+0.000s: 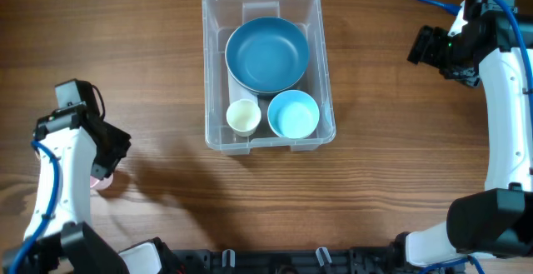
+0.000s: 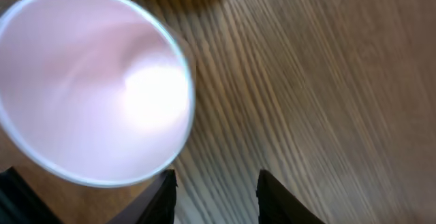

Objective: Pack container

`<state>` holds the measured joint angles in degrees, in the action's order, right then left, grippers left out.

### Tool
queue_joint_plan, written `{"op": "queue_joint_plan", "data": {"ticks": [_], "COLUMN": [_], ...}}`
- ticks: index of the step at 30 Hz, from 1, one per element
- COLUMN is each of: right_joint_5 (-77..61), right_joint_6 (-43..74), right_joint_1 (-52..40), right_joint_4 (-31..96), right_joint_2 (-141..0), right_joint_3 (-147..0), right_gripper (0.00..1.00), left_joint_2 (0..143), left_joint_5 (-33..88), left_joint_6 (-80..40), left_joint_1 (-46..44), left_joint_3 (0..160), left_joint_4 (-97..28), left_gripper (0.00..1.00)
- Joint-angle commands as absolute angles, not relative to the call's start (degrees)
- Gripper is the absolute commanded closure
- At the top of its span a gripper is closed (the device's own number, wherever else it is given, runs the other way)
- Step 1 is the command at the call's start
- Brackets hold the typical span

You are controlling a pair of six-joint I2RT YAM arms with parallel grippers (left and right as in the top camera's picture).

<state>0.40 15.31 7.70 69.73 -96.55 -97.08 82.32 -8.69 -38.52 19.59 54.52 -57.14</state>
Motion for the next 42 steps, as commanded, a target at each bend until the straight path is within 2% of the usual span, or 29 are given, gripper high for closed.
{"op": "queue_joint_plan", "data": {"ticks": [1,8,14,18,29,31,35,38,42], "right_joint_5": [-0.1,-0.1,-0.1,-0.1,-0.1,-0.1,-0.1,-0.1,-0.1], "right_joint_6": [15.0,15.0,15.0,15.0,15.0,15.0,15.0,15.0,15.0], "right_joint_1": [7.9,7.9,7.9,7.9,7.9,7.9,7.9,7.9,7.9], "right_joint_4": [69.8,69.7,69.7,69.7,69.7,69.7,69.7,69.7,69.7], "right_joint_2": [-97.7,-97.7,-97.7,-97.8,-98.1,-98.1,-98.1,-98.1,-98.1], "right_joint_3": [-96.8,-96.8,-96.6,-96.6,-96.6,-96.6,-96.6,-96.6,-96.6], "right_gripper": [0.11,0.11,0.11,0.11,0.11,0.11,0.11,0.11,0.11], "left_joint_2": [85.2,84.4,75.5,74.5,94.2,96.2,95.8,93.6,85.0], "left_joint_5": [-8.0,-4.3,-4.4,-11.0,-9.8,-9.5,-9.5,-8.6,-7.7], "left_joint_6": [-39.2,-31.7,-31.7,-33.9,-33.9,-33.9,-33.6,-33.4,-33.4], "left_joint_1": [20.1,20.0,20.0,21.3,23.6,23.6,23.5,22.9,16.7], "left_joint_3": [54.2,56.1,60.7,60.7,60.6,60.6,60.8,61.1,68.9], "left_joint_4": [-55.8,-55.4,-60.2,-61.8,-57.8,-57.4,-56.9,-57.7,-64.1], "left_gripper": [0.6,0.66,0.6,0.6,0.58,0.65,0.96,0.96,0.96]}}
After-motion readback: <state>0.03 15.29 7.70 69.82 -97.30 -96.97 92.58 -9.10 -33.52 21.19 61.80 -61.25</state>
